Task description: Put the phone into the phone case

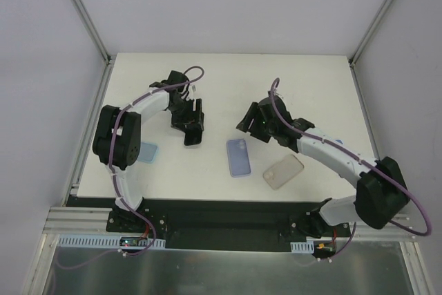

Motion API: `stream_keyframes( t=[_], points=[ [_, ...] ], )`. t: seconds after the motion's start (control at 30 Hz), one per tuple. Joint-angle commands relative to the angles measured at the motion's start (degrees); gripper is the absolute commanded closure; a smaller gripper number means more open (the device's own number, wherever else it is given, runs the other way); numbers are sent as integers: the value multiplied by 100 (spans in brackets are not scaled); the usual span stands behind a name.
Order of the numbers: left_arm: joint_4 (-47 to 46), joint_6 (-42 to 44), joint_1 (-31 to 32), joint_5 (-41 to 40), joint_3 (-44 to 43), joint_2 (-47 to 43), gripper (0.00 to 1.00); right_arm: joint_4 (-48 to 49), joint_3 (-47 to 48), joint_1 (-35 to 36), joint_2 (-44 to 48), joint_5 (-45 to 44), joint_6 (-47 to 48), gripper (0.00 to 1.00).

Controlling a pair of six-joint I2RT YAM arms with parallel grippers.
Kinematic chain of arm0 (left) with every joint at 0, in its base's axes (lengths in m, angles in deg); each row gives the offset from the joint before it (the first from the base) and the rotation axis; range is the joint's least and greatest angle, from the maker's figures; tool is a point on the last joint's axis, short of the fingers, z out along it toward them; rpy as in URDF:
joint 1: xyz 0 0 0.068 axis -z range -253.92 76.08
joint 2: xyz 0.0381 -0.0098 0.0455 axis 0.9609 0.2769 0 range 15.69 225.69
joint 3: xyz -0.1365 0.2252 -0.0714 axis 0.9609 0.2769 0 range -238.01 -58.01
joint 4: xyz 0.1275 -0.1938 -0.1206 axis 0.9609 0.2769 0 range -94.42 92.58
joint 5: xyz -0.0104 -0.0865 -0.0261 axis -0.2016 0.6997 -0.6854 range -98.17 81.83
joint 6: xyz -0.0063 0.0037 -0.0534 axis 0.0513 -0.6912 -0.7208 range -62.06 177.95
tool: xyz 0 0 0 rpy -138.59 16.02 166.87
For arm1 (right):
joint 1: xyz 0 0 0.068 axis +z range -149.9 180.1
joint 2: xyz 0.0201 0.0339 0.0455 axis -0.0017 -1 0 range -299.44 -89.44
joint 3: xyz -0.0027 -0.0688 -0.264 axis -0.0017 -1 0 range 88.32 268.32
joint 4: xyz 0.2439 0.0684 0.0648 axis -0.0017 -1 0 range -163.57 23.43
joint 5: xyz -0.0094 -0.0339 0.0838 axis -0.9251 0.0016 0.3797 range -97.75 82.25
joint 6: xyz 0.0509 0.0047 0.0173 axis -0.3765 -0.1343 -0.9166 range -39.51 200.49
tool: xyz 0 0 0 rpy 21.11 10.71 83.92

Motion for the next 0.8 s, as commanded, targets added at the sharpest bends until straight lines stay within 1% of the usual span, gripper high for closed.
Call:
stream_keyframes(
  t=[0.0,0.07,0.1,0.13,0.17,0.27,0.4,0.5,0.53,0.67,0.77],
  points=[
    [-535,-326,61,733,398,-619,69,864,532,-7,-886,1179,-380,37],
    [-719,-405,70,865,608,-777,69,1094,603,-24,-1187,1460,-582,38],
    [-763,-431,78,892,679,-821,69,1304,681,-16,-1484,1548,-627,39],
    [-816,-475,79,918,732,-891,69,1340,760,-16,-1618,1749,-653,43],
    [-843,-493,79,1014,802,-918,69,1497,857,-33,-1924,1864,-662,44],
    [-869,-510,96,1182,908,-1015,69,1631,1148,-60,-2356,2199,-732,47],
    [-974,-519,166,1191,1049,-1155,69,1991,1139,-42,-2594,2375,-908,48],
    [-1089,-563,219,1252,1154,-1191,70,2044,1253,-42,-2814,2515,-979,48],
    [-1159,-598,245,1270,1172,-1174,70,2079,1297,-42,-2867,2612,-1040,50],
    [-1300,-660,307,1384,1269,-1182,70,2132,1350,-42,-3078,2612,-1154,52],
    [-1352,-651,333,1411,1278,-1182,70,2132,1403,-42,-3183,2621,-1207,57]
  ],
)
